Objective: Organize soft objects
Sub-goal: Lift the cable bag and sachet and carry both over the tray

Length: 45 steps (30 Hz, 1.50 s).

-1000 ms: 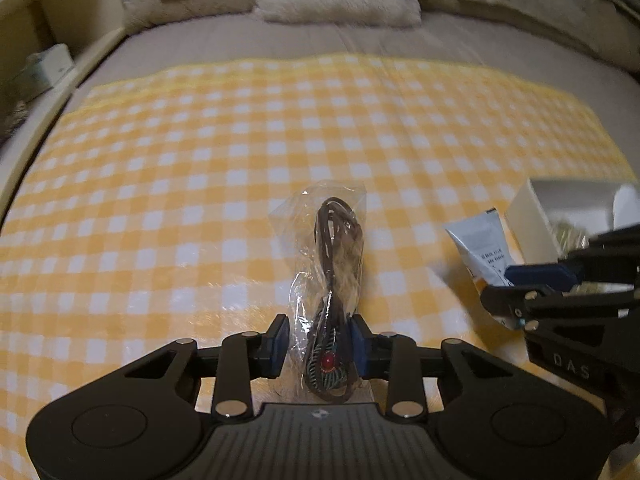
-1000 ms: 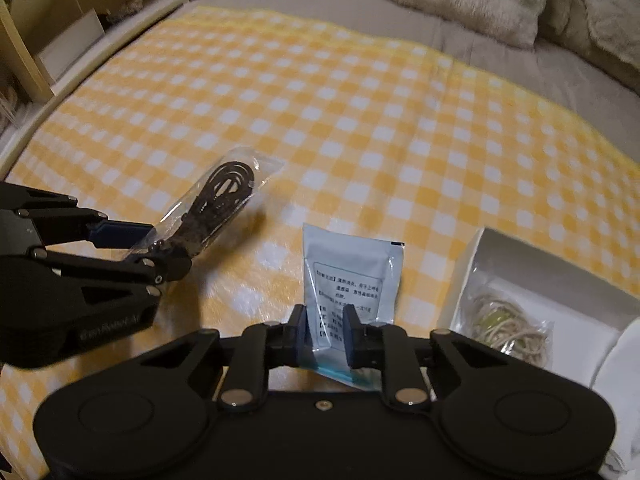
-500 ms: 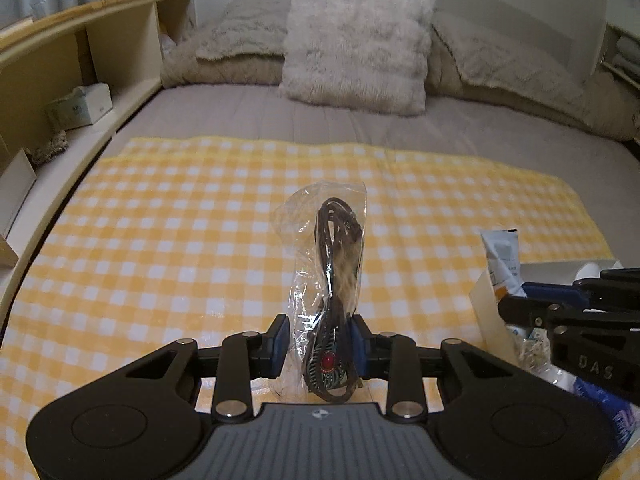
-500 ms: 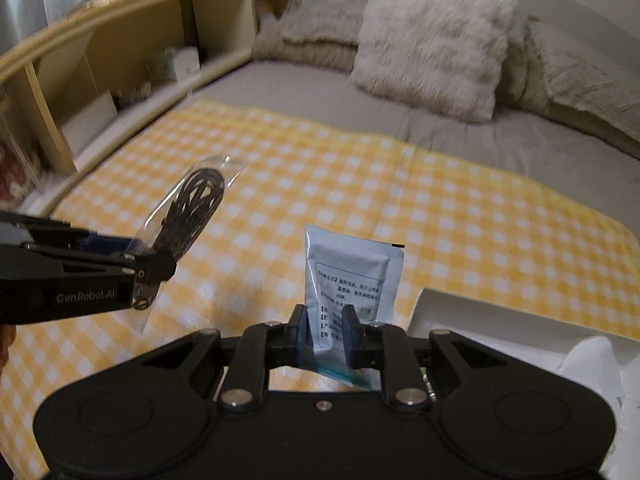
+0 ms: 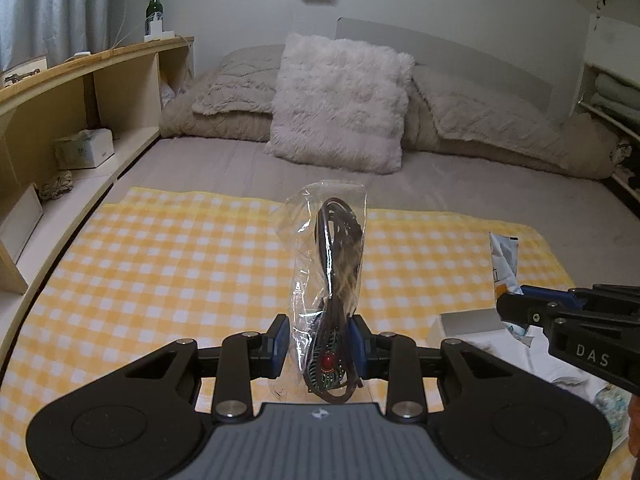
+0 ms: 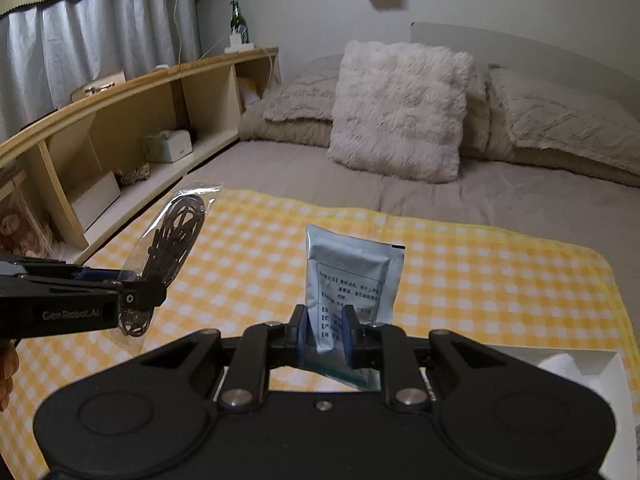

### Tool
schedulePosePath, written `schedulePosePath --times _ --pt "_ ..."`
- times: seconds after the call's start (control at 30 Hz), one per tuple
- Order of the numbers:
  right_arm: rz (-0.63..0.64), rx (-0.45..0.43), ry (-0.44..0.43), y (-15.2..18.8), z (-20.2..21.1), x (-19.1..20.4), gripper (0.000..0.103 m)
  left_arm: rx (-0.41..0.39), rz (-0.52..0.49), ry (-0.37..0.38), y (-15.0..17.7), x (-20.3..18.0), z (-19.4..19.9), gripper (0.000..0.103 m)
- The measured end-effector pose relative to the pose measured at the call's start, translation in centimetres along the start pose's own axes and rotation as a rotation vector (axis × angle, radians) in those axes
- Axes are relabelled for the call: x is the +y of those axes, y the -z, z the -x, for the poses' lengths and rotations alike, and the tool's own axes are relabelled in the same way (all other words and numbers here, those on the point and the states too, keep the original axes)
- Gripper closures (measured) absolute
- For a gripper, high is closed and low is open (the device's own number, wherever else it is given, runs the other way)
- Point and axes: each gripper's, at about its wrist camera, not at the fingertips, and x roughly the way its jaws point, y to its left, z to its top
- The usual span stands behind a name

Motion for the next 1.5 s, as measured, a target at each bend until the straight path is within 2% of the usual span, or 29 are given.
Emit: schedulePosePath --times 0.47,0.9,1.17,1.33,1.5 --pt "-0.087 -0.095 0.103 0.6 5.0 -5.0 0.085 -0.049 -0.027 0.073 -0.4 -5.1 0.9 0.069" --pt "-0.143 -0.104 0.212 2.4 8.1 -10.8 0.085 -0.052 -0.054 0.168 -0.4 -10.5 -0.4 0.069" --pt "-0.151 -0.076 0.273 3.5 8.5 -13.6 0.085 0.017 -0.07 0.282 -0.1 -15.0 -3.2 0.069" --pt "-0.152 -0.058 0.297 3.9 8.2 -14.8 0.085 0.101 -0.065 0.384 0.5 -17.5 -5.7 0.069" --pt "-0.16 -0.037 0.313 4.3 7.9 -16.2 0.085 0.192 -0.193 0.433 1.8 -20.8 -8.8 0.069"
